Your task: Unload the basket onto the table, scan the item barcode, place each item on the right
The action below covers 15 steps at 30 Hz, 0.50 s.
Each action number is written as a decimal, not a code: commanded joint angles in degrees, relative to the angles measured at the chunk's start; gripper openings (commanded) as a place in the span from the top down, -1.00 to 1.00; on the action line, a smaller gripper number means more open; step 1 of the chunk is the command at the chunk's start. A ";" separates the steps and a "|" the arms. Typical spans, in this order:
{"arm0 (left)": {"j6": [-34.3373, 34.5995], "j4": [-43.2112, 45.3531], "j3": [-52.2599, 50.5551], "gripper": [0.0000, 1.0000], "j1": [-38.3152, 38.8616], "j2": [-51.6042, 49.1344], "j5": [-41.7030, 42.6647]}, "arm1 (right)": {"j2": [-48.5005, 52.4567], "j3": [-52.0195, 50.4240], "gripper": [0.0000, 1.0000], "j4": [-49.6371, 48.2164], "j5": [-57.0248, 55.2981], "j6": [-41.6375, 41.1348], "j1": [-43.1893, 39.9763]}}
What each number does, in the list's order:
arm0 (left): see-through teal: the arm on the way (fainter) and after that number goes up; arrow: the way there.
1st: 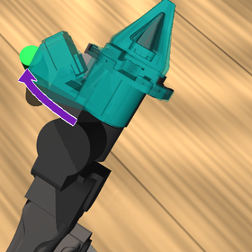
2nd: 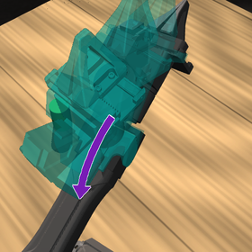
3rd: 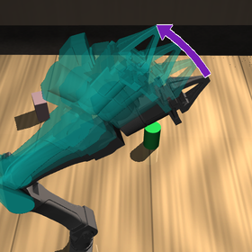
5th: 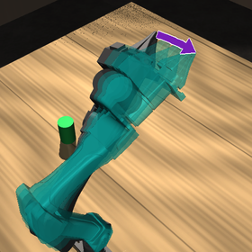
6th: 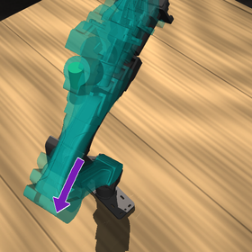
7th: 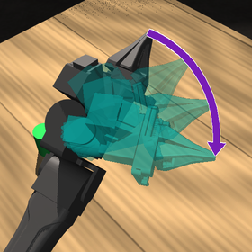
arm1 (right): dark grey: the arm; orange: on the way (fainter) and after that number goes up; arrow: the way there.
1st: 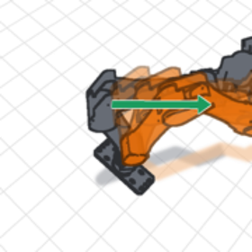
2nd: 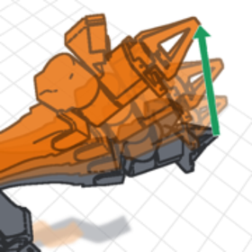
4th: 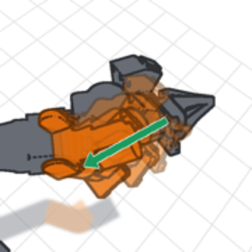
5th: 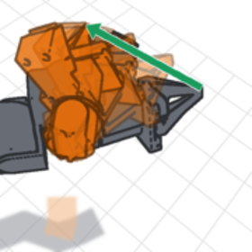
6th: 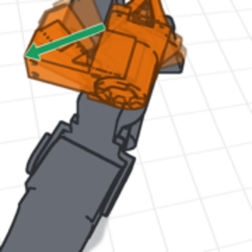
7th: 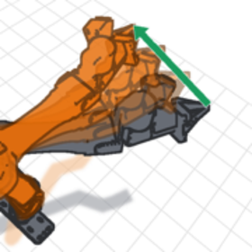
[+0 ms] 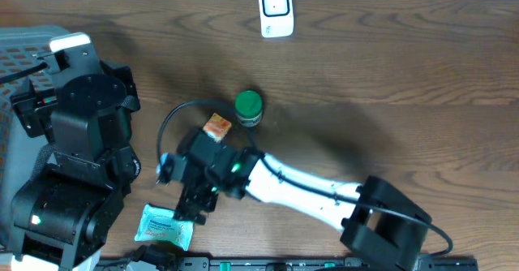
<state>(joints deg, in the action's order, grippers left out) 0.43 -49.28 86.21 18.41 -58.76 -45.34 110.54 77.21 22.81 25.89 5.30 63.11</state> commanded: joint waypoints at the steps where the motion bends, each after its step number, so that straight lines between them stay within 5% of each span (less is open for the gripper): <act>1: 0.72 0.00 0.26 -0.96 -0.24 0.04 -0.17 | 3.34 1.16 -0.99 -1.31 -0.13 2.21 2.91; 15: 0.72 0.00 0.26 -0.96 -0.24 0.04 -0.17 | 6.64 1.18 -0.88 -4.61 -2.54 6.19 8.35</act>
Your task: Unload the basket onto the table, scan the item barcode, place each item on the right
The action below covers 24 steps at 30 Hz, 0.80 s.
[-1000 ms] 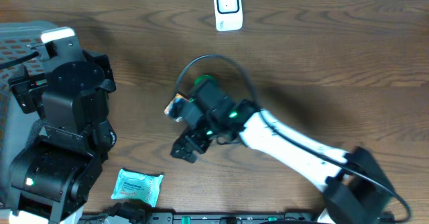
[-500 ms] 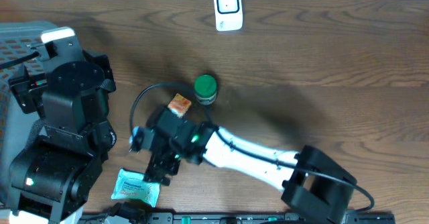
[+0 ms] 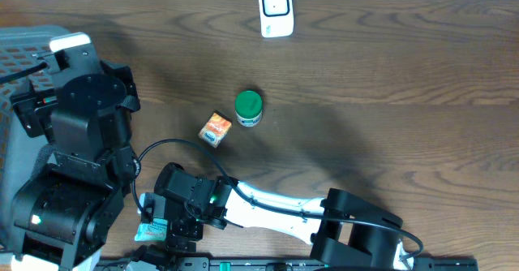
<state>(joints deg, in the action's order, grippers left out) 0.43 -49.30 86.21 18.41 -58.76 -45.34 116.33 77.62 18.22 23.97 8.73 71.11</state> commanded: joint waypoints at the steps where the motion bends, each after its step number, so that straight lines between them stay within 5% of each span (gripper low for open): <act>1: 0.72 0.04 0.26 -0.96 -0.24 0.04 -0.17 | 0.94 0.76 -0.86 0.00 -1.07 2.80 0.35; 16: 0.72 0.02 0.26 -0.96 -0.24 0.04 -0.17 | 6.64 0.76 -0.65 -3.13 -3.52 9.75 4.85; 20: 0.72 0.04 0.26 -0.96 -0.24 0.04 -0.17 | 7.52 0.79 -0.11 -3.06 -6.58 9.75 4.94; 24: 0.72 0.02 0.26 -0.96 -0.24 0.04 -0.17 | 7.21 2.03 0.70 -1.88 -6.60 8.04 4.37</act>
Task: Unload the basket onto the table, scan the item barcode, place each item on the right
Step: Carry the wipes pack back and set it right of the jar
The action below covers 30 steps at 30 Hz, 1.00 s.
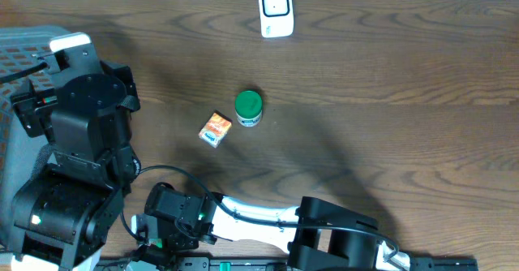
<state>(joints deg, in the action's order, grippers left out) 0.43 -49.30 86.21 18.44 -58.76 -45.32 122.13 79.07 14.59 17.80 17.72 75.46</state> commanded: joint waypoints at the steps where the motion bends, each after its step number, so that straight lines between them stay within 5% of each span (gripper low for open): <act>1: 0.72 0.04 0.26 -0.96 -0.26 0.04 -0.20 | 1.33 0.96 0.78 2.58 -0.63 -0.98 -0.22; 5: 0.72 0.04 0.26 -0.96 -0.26 0.04 -0.20 | -0.70 2.25 0.98 9.01 -2.89 -3.65 -1.88; 13: 0.72 0.04 0.26 -0.96 -0.26 0.04 -0.20 | -8.61 2.32 0.98 24.61 -2.14 -13.40 -10.01; 30: 0.72 0.02 0.26 -0.96 -0.26 0.04 -0.20 | -10.45 1.25 0.98 44.48 26.56 -12.94 -45.03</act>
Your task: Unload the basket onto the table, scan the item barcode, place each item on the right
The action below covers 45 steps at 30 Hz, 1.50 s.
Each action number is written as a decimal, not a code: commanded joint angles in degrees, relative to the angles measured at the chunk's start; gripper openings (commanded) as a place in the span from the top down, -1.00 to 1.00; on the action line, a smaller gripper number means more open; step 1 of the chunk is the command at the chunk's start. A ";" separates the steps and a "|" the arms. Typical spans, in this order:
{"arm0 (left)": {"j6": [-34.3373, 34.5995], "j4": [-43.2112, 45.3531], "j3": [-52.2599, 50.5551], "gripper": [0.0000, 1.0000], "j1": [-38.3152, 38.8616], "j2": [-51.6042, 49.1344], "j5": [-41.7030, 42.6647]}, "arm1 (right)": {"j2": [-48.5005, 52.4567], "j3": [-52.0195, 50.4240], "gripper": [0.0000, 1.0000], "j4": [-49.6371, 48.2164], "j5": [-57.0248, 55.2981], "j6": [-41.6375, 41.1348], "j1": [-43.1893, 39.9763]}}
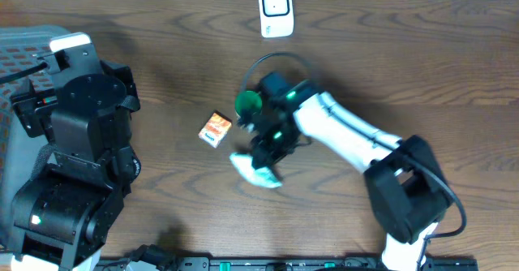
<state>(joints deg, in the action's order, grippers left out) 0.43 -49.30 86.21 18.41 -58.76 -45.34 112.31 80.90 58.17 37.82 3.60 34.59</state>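
Observation:
In the overhead view my right gripper [263,159] is over the middle of the table, shut on a pale green and white packet [254,174]. The packet hangs blurred below the fingers, just in front of a green-lidded jar [248,103]. The white scanner [276,10] stands at the far edge, well beyond the gripper. No barcode can be made out on the packet. My left arm [81,133] is folded at the left side, its gripper hidden under the arm.
A small orange box [216,129] lies left of the jar and the held packet. A grey basket [16,60] sits at the far left behind the left arm. The right arm's base [405,214] is at the front right.
The right gripper was at the front left edge, down on the packet. Now it is at the table's middle, farther back and to the right, with the packet held in it.
At first the right gripper hovered near the orange box while the packet lay at the front left. Then it stood over the packet, then lower on it at the front edge. Now the packet is off that spot and held by the jar.

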 commanded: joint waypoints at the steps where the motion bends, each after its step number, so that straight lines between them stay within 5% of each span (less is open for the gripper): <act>1: 0.72 0.02 0.26 -0.96 -0.24 0.04 -0.17 | -0.59 -0.87 0.98 1.07 6.69 1.20 -5.75; 12: 0.72 0.02 0.26 -0.96 -0.24 0.04 -0.17 | 2.40 -10.19 0.98 -8.28 8.52 4.39 -14.43; 27: 0.72 0.02 0.26 -0.96 -0.24 0.04 -0.17 | 2.40 -10.99 0.94 -11.52 -6.14 0.04 -20.11; 31: 0.72 0.04 0.26 -0.96 -0.24 0.04 -0.17 | 2.40 -10.99 0.56 -12.02 -7.96 0.09 -21.07; 35: 0.72 0.04 0.26 -0.96 -0.24 0.04 -0.17 | 2.40 -10.99 -0.59 -13.03 -7.39 0.13 -21.03; 37: 0.72 0.02 0.26 -0.95 -0.24 0.04 -0.17 | 2.40 -10.99 -0.93 -13.16 -4.79 0.90 -21.00; 45: 0.72 0.02 0.26 -0.96 -0.24 0.04 -0.17 | 2.51 -11.17 -0.98 -12.59 2.58 6.32 -20.28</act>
<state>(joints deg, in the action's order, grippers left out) 0.43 -49.30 86.21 18.41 -58.76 -45.34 113.54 70.65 45.30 39.72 7.55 13.63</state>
